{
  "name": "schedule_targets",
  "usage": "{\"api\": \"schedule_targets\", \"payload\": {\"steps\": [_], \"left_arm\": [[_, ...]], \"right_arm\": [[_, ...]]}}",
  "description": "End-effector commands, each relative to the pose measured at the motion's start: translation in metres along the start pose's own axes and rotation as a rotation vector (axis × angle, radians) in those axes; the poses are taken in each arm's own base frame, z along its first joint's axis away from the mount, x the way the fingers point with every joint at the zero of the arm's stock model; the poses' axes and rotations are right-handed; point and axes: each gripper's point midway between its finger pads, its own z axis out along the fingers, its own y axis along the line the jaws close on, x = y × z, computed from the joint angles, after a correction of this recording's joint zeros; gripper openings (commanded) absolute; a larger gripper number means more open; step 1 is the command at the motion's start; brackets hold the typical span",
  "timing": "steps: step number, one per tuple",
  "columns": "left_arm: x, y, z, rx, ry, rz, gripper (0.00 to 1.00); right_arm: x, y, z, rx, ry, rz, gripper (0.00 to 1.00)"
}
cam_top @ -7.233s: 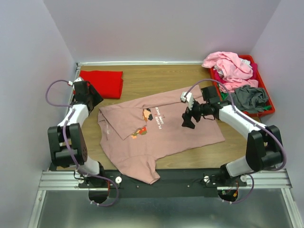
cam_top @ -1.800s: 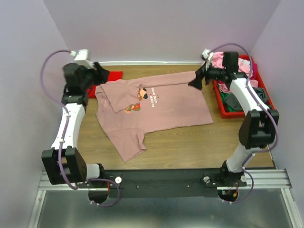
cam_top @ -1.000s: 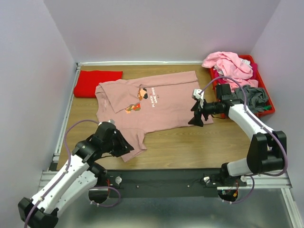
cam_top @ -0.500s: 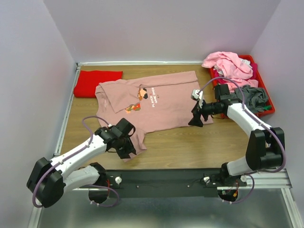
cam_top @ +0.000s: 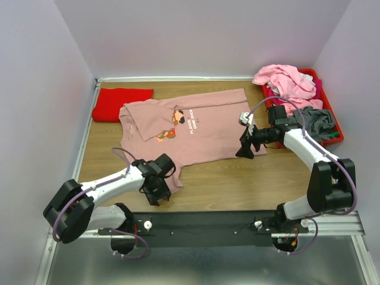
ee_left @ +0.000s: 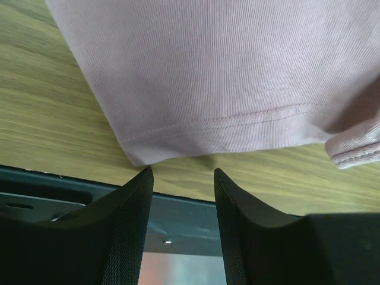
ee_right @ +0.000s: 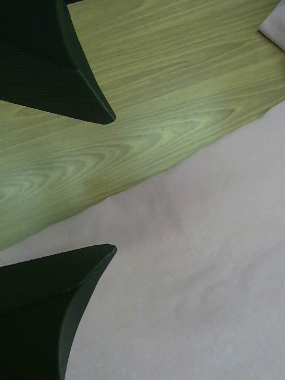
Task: Fold and stack the t-shirts
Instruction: Fold the tshirt
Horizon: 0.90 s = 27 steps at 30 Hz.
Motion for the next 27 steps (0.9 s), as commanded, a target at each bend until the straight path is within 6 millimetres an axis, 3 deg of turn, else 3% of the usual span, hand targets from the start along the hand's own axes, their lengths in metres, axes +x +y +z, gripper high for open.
{"api": "schedule_targets", "payload": {"steps": [1, 2, 5, 6, 7, 8, 9, 10, 11, 14, 16, 17, 21, 23, 25, 27], "left_arm": [[-0.029, -0.017, -0.015, 0.024, -0.154, 0.068, 0.51], [-0.035, -0.024, -0.020, 0.030, -0.182, 0.113, 0.48], [-0.048, -0.087, -0.065, 0.243, -0.277, 0.349, 0.48], [-0.045, -0.129, -0.103, 0.446, -0.334, 0.548, 0.49], [-0.035, -0.134, -0.118, 0.511, -0.329, 0.667, 0.50], [-0.033, -0.153, -0.141, 0.623, -0.381, 0.742, 0.52], [-0.030, -0.164, -0.169, 0.705, -0.448, 0.930, 0.62], [-0.035, -0.169, -0.179, 0.701, -0.494, 0.986, 0.64], [-0.042, -0.156, -0.174, 0.591, -0.489, 1.038, 0.65], [-0.064, -0.149, -0.177, 0.366, -0.585, 1.160, 0.68], [-0.040, -0.161, -0.176, 0.455, -0.502, 1.257, 0.68], [-0.034, -0.158, -0.171, 0.437, -0.466, 1.274, 0.68], [-0.024, -0.145, -0.154, 0.356, -0.369, 1.184, 0.63], [-0.037, -0.127, -0.149, 0.236, -0.411, 1.126, 0.62], [-0.052, -0.110, -0.155, 0.184, -0.491, 1.013, 0.62], [-0.049, -0.103, -0.167, 0.267, -0.532, 0.945, 0.63]], "right_arm": [[0.000, -0.004, -0.002, 0.018, 0.010, -0.011, 0.89], [0.000, -0.004, -0.002, 0.018, 0.010, -0.011, 0.89], [0.000, -0.004, -0.002, 0.016, 0.009, -0.014, 0.89], [0.000, -0.005, -0.002, 0.017, 0.007, -0.013, 0.89], [0.000, -0.005, -0.002, 0.017, 0.007, -0.013, 0.89], [0.000, -0.004, -0.002, 0.016, 0.009, -0.013, 0.89], [0.000, -0.005, -0.003, 0.019, 0.009, -0.012, 0.89], [0.000, -0.005, -0.003, 0.020, 0.008, -0.015, 0.89], [-0.001, -0.004, -0.003, 0.021, 0.009, -0.019, 0.89], [0.000, -0.006, -0.003, 0.023, 0.010, -0.018, 0.89], [0.000, -0.006, -0.003, 0.020, 0.011, -0.013, 0.89], [0.000, -0.006, -0.003, 0.022, 0.011, -0.014, 0.89], [0.011, -0.011, 0.001, 0.034, 0.049, 0.016, 0.89], [0.028, -0.028, 0.004, 0.096, 0.131, 0.076, 0.87], [0.040, -0.044, 0.004, 0.156, 0.195, 0.129, 0.85], [0.057, -0.059, 0.002, 0.211, 0.278, 0.153, 0.81]]}}
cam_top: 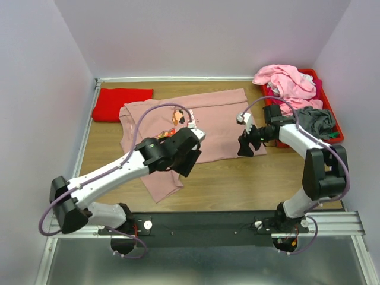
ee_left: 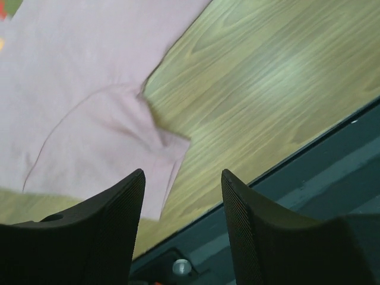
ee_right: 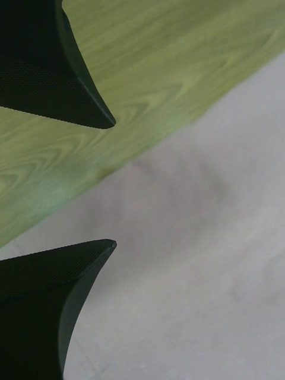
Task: Fold and stack the t-shirts
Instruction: Fold the tshirt
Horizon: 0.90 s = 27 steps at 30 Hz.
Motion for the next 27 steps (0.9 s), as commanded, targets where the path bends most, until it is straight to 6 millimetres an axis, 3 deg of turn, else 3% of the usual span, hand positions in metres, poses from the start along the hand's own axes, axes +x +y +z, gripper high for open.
{"api": "schedule_targets", "payload": {"steps": [1, 3, 5, 7, 9, 12, 14, 15, 17, 18, 21, 22, 23, 24, 26, 27], "left_arm": [[0.009, 0.023, -0.036, -0.074, -0.120, -0.148, 0.66], [0.002, 0.010, -0.052, 0.038, -0.215, -0.206, 0.75], [0.008, 0.002, -0.049, 0.104, -0.240, -0.219, 0.87], [0.016, -0.002, -0.048, 0.154, -0.247, -0.200, 0.89], [0.007, -0.002, -0.047, 0.151, -0.279, -0.163, 0.86], [-0.037, 0.004, -0.064, 0.103, -0.397, -0.009, 0.78], [-0.087, 0.010, -0.097, 0.041, -0.574, 0.069, 0.78], [-0.103, 0.018, -0.108, -0.030, -0.634, 0.247, 0.80], [-0.126, 0.025, -0.123, -0.122, -0.732, 0.433, 0.83], [-0.121, 0.034, -0.111, -0.209, -0.698, 0.650, 0.87], [-0.091, 0.036, -0.074, -0.215, -0.539, 0.956, 0.88], [-0.071, 0.030, -0.057, -0.151, -0.465, 1.074, 0.88], [-0.036, 0.032, -0.042, -0.081, -0.319, 1.146, 0.87], [-0.014, 0.021, -0.038, 0.019, -0.266, 1.218, 0.86], [0.026, 0.025, -0.031, 0.093, -0.148, 1.299, 0.85], [0.036, 0.024, -0.031, 0.115, -0.137, 1.317, 0.84]], "right_arm": [[0.026, -0.039, -0.001, 0.155, 0.158, 0.065, 0.80], [0.029, -0.032, -0.003, 0.133, 0.161, -0.003, 0.80], [0.030, -0.025, -0.007, 0.105, 0.163, -0.092, 0.80], [0.033, -0.016, -0.012, 0.081, 0.169, -0.183, 0.80], [0.031, -0.012, -0.016, 0.080, 0.161, -0.219, 0.80], [0.025, -0.003, -0.016, 0.033, 0.130, -0.234, 0.79], [0.020, 0.001, -0.014, 0.005, 0.104, -0.222, 0.79], [0.015, 0.005, -0.012, -0.015, 0.077, -0.214, 0.79], [0.011, 0.010, -0.009, -0.041, 0.048, -0.197, 0.79], [0.011, 0.010, -0.009, -0.044, 0.043, -0.192, 0.79], [0.013, 0.012, -0.009, -0.042, 0.048, -0.192, 0.79], [0.014, 0.012, -0.010, -0.039, 0.051, -0.196, 0.79], [0.015, 0.012, -0.011, -0.035, 0.054, -0.206, 0.79], [0.017, 0.013, -0.011, -0.033, 0.057, -0.210, 0.79], [0.018, 0.015, -0.009, -0.040, 0.047, -0.215, 0.80], [0.018, 0.015, -0.008, -0.044, 0.042, -0.211, 0.80]]}}
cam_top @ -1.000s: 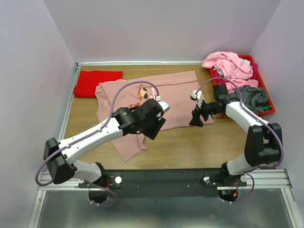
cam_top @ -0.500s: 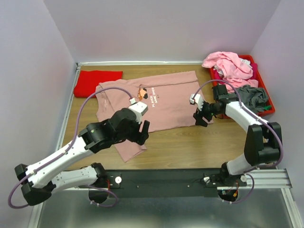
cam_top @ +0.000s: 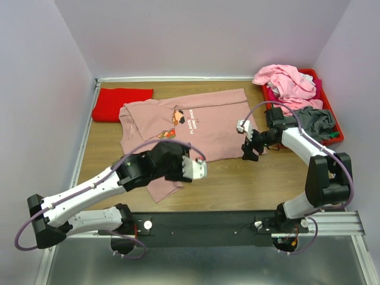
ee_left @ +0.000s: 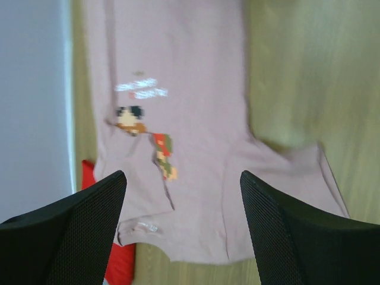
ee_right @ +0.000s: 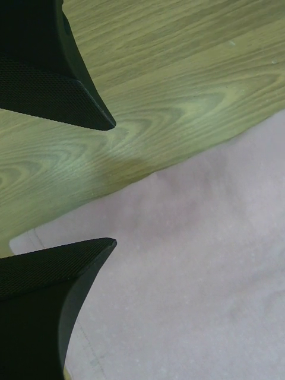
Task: Fold and stack the t-shirts
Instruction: Fold the tshirt
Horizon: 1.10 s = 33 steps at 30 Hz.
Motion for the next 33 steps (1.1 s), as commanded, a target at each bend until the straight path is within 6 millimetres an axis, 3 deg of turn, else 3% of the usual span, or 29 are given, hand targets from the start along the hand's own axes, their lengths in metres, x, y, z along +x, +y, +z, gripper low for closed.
{"api": "schedule_targets", "payload": {"steps": [1, 3, 7, 8, 9, 14, 18, 21, 25, 29, 30, 33], "left_arm": [[0.044, -0.077, -0.015, 0.343, 0.054, 0.290, 0.83], [0.048, -0.099, -0.017, 0.429, 0.009, 0.340, 0.80], [0.080, -0.174, -0.008, 0.677, -0.033, 0.381, 0.79], [0.080, -0.180, -0.005, 0.682, -0.059, 0.384, 0.75], [0.080, -0.181, -0.004, 0.680, -0.080, 0.399, 0.65], [0.084, -0.193, -0.002, 0.751, -0.060, 0.465, 0.62], [0.090, -0.176, 0.012, 0.649, 0.011, 0.469, 0.63], [0.090, -0.180, 0.012, 0.689, 0.018, 0.490, 0.61], [0.106, -0.173, 0.016, 0.654, 0.130, 0.490, 0.50], [0.111, -0.167, 0.016, 0.604, 0.182, 0.431, 0.51], [0.114, -0.168, 0.017, 0.608, 0.197, 0.431, 0.57], [0.132, -0.170, 0.020, 0.613, 0.268, 0.462, 0.60]], "right_arm": [[-0.001, 0.010, 0.003, -0.039, -0.032, -0.005, 0.80], [-0.002, 0.010, 0.004, -0.045, -0.033, 0.004, 0.80], [-0.001, 0.010, 0.006, -0.052, -0.035, 0.018, 0.80], [0.000, 0.012, 0.006, -0.056, -0.036, 0.019, 0.80], [0.000, 0.013, 0.007, -0.058, -0.037, 0.017, 0.80], [0.000, 0.013, 0.009, -0.067, -0.042, 0.026, 0.80], [0.000, 0.015, 0.008, -0.069, -0.043, 0.025, 0.80], [-0.001, 0.016, 0.006, -0.063, -0.048, 0.014, 0.80], [-0.003, 0.016, 0.005, -0.060, -0.052, 0.011, 0.80], [-0.004, 0.016, 0.004, -0.058, -0.055, 0.007, 0.81], [-0.005, 0.016, 0.004, -0.057, -0.059, 0.005, 0.81], [-0.005, 0.015, 0.004, -0.058, -0.060, 0.006, 0.81]]}}
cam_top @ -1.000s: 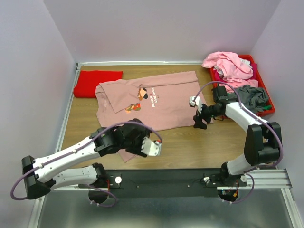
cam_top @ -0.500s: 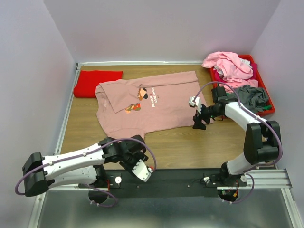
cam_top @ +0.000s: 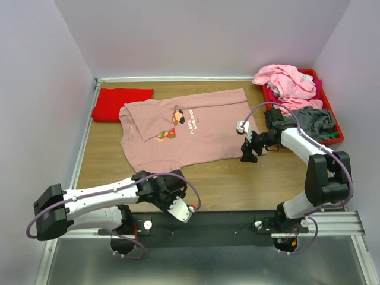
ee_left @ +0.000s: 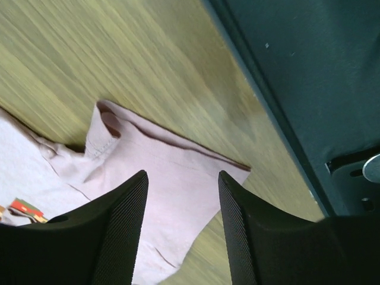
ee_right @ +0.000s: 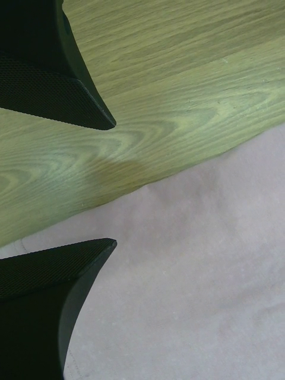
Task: Fold and stack the t-shirts
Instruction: Fold the tshirt
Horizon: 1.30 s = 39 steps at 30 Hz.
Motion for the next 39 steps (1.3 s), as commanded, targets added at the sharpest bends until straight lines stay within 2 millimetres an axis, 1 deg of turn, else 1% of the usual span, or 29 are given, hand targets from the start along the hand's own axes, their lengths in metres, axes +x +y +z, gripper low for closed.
{"api": "schedule_targets", "payload": {"steps": [1, 5, 10, 11, 14, 17, 25, 27, 29, 33, 39], "left_arm": [[0.017, -0.002, 0.007, -0.004, 0.092, -0.017, 0.61], [0.017, -0.003, 0.010, 0.017, 0.097, -0.011, 0.62], [0.021, -0.005, 0.017, 0.055, 0.135, -0.001, 0.64], [0.020, -0.002, 0.018, 0.045, 0.134, -0.013, 0.64], [0.017, -0.005, 0.025, 0.071, 0.122, -0.021, 0.64], [0.014, -0.002, 0.025, 0.069, 0.114, -0.018, 0.64], [0.015, -0.003, 0.028, 0.097, 0.125, -0.016, 0.63], [0.014, -0.002, 0.028, 0.099, 0.123, -0.021, 0.63], [0.008, -0.004, 0.028, 0.119, 0.096, -0.029, 0.63], [0.012, -0.008, 0.031, 0.132, 0.113, -0.032, 0.63], [0.013, -0.009, 0.033, 0.154, 0.120, -0.029, 0.61]], "right_arm": [[-0.005, 0.006, -0.002, -0.013, -0.026, -0.008, 0.81], [-0.005, 0.007, -0.003, -0.012, -0.026, -0.018, 0.81], [-0.007, 0.007, -0.003, -0.012, -0.032, -0.018, 0.81], [-0.008, 0.007, -0.004, -0.012, -0.035, -0.021, 0.81], [-0.009, 0.009, -0.005, -0.009, -0.042, -0.029, 0.81], [-0.011, 0.009, -0.007, -0.005, -0.045, -0.032, 0.81], [-0.015, 0.010, -0.009, 0.001, -0.058, -0.042, 0.81], [-0.018, 0.010, -0.011, 0.004, -0.063, -0.047, 0.81], [-0.018, 0.010, -0.012, 0.006, -0.066, -0.048, 0.81], [-0.020, 0.011, -0.013, 0.008, -0.069, -0.055, 0.81], [-0.025, 0.011, -0.017, 0.019, -0.081, -0.068, 0.82]]}}
